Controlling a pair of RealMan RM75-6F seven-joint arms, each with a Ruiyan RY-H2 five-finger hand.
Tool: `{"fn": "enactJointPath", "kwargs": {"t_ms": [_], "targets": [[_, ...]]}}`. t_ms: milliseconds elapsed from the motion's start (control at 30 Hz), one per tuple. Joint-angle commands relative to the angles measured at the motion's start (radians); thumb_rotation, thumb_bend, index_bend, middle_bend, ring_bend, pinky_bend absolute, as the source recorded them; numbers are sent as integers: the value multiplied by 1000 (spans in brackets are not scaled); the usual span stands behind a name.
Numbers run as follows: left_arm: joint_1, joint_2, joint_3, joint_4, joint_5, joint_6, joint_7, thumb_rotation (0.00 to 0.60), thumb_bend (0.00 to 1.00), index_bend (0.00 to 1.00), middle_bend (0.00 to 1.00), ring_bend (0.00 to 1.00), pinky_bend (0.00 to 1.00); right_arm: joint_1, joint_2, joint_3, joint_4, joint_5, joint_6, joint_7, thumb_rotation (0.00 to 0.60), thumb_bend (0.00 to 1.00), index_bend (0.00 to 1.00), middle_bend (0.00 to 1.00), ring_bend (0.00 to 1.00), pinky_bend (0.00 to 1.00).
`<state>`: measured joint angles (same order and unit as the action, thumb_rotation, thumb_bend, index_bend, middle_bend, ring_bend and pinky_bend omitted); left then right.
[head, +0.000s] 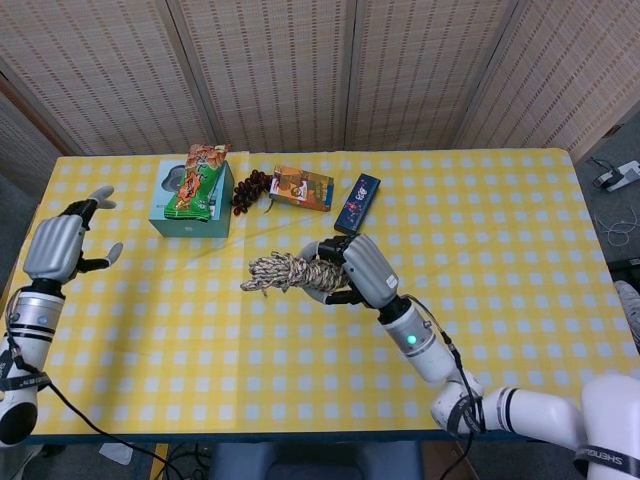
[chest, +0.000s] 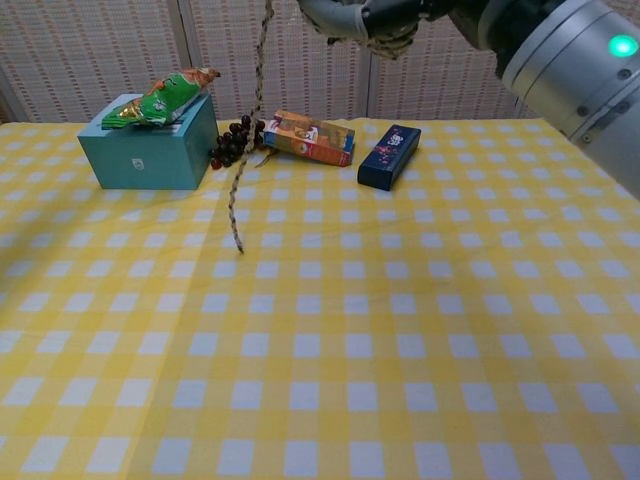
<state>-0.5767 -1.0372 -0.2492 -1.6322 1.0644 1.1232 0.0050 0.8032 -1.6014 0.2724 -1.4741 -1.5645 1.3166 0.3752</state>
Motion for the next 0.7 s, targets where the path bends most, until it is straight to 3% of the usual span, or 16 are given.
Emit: {"fn": "enactJointPath", "kwargs": {"t_ms": [33, 700], "targets": [[31, -10, 19, 15, 27, 46, 29, 600, 337, 159, 261, 221, 358, -23, 46, -23, -19, -24, 5, -38, 600, 346, 901, 744, 624, 647], [175, -2, 100, 53, 149, 180, 59, 600, 337, 195, 261, 219, 291, -122, 148, -86, 28, -81, 107, -34, 600, 355, 901, 744, 624, 647]]}}
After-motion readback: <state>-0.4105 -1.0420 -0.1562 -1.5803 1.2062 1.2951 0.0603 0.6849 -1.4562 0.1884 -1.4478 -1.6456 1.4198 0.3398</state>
